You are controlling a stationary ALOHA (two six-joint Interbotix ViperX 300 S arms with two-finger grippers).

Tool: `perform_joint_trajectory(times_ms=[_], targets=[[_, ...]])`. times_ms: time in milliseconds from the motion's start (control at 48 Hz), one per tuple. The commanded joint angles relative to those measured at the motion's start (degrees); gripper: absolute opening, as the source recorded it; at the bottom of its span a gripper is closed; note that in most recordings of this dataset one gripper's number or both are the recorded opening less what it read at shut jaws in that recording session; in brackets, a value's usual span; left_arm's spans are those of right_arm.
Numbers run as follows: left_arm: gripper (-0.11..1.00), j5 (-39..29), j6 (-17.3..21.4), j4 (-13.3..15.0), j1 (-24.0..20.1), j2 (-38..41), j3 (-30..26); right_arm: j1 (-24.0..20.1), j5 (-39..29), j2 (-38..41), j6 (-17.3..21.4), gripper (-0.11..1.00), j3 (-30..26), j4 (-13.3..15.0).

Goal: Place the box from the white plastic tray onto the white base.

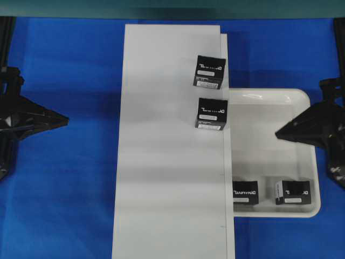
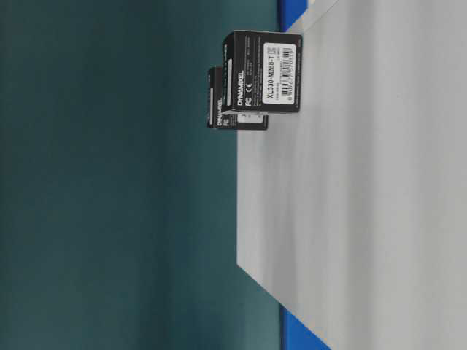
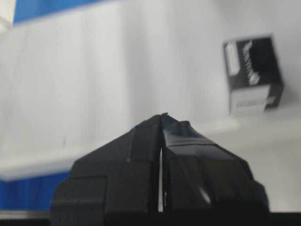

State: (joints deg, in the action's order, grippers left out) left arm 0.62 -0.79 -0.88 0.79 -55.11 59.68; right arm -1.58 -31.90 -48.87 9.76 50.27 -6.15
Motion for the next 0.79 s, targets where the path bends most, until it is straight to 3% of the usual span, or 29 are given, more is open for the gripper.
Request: perform_joint_trajectory(times_ms=[0, 271, 479, 771], targets=[[-0.07, -0.09, -0.09, -0.18, 0.09, 0.35, -1.85, -2.02, -4.13, 3.52, 0.18, -0.01, -3.69, -0.35], [-0.07, -1.14, -0.09, -0.09, 0.09, 0.44, -1.93, -8.61, -14.06, 16.08, 0.26, -0.01, -10.63, -1.93], [-0.07, -1.14, -0.09, -0.18, -0.09, 0.35, -2.02, -9.40, -19.25, 23.91, 0.26, -0.01, -14.94, -1.76], [-0.07, -1.14, -0.09, -0.18, -0.09, 0.35, -2.11, -9.49, -26.19, 30.06, -0.26, -0.01, -18.19, 0.79]])
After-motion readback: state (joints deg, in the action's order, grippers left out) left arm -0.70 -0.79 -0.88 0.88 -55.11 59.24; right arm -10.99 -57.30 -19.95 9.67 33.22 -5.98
